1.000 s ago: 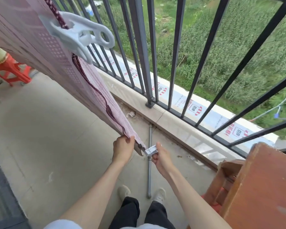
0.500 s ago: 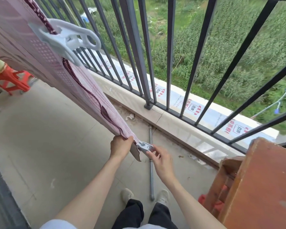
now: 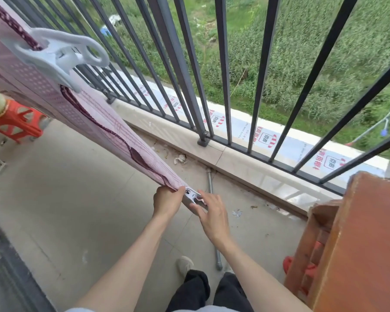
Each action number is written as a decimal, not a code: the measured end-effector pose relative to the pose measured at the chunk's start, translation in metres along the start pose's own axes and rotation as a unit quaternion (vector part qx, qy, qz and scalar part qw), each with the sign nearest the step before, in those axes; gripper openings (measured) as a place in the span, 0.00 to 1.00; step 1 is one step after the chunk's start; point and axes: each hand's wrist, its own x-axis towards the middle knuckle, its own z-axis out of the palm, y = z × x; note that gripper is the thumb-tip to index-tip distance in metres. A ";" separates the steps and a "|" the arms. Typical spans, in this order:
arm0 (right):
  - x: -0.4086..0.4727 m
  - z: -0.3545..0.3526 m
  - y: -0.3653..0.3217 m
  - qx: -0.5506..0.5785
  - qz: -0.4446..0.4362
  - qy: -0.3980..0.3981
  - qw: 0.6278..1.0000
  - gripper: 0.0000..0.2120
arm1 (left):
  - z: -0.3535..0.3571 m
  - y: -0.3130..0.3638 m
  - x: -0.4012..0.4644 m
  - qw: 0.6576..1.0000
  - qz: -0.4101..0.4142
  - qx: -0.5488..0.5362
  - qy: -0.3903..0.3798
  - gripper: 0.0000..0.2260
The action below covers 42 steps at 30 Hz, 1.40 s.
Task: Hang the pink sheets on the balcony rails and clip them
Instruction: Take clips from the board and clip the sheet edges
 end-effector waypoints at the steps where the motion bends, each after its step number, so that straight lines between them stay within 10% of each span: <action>1: 0.002 0.001 0.003 -0.020 0.004 0.004 1.000 0.25 | -0.001 0.000 -0.002 1.000 0.010 0.002 -0.003 0.14; 13: -0.037 -0.033 0.005 -0.155 0.063 -0.033 0.985 0.31 | 0.010 -0.065 -0.053 0.964 0.252 0.081 0.018 0.19; 22: -0.214 -0.082 -0.003 -0.364 0.255 0.123 0.887 0.33 | 0.033 -0.099 -0.105 0.792 0.533 0.265 -0.135 0.25; 34: -0.465 -0.090 -0.009 -0.207 0.512 0.355 0.754 0.26 | 0.081 -0.138 -0.275 0.534 0.702 0.343 -0.323 0.28; 42: -0.509 -0.142 0.051 -0.109 0.551 0.401 0.723 0.22 | 0.166 -0.163 -0.381 0.486 0.703 0.385 -0.349 0.32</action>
